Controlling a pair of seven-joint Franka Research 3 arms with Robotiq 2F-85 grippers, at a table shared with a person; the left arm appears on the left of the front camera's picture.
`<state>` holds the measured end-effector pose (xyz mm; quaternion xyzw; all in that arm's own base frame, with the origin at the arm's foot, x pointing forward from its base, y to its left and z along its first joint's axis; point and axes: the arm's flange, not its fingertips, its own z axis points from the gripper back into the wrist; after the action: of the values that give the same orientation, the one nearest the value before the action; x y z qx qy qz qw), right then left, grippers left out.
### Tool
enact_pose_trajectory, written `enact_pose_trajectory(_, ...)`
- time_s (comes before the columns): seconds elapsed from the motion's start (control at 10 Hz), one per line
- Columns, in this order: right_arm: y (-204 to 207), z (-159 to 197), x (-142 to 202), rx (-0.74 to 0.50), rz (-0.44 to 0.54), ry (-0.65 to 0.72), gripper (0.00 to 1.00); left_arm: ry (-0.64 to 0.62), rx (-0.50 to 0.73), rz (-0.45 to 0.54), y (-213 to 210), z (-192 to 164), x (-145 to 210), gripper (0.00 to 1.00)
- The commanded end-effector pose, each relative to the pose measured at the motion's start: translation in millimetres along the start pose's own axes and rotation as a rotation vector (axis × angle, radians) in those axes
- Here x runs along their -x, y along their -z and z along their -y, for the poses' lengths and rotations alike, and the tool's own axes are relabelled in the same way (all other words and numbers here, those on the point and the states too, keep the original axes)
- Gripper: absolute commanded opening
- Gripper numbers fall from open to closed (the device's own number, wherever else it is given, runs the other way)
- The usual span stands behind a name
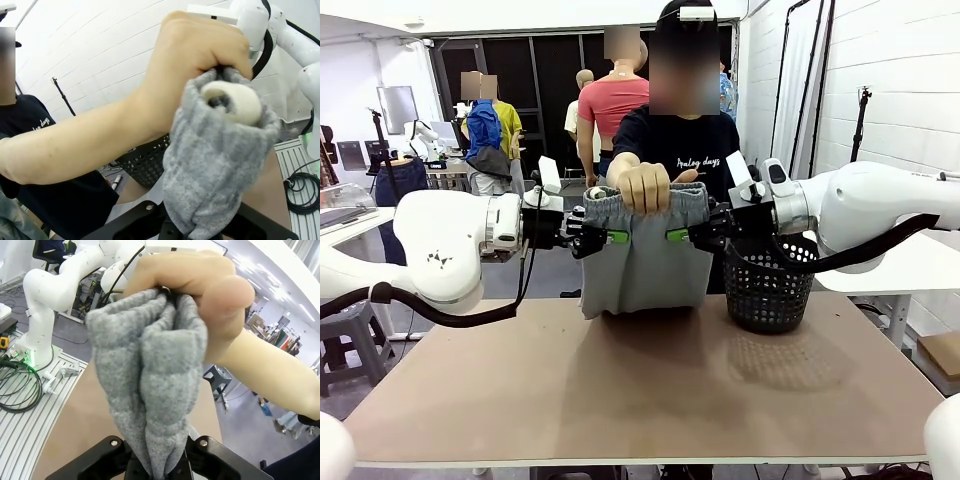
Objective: Fold the training pants.
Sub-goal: Grab both ends of the Training pants handed by a person, then release the ends of the Training pants and then grab the overlapped ends.
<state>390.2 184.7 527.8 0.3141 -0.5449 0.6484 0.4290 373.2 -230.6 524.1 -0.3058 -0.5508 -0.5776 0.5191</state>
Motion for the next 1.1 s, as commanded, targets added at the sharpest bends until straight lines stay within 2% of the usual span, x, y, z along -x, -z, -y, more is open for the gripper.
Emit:
enact_pose_trajectory(0.0, -0.4, -1.6, -0.7, -0.004, 0.007, 0.001, 0.0, 0.02, 0.004, 0.004, 0.5, 3.4, -0.9, 0.0)
enact_pose_trajectory(1.0, -0.4, -1.6, -0.7, -0.004, 0.007, 0.001, 0.0, 0.02, 0.004, 0.004, 0.5, 3.4, -0.9, 0.0)
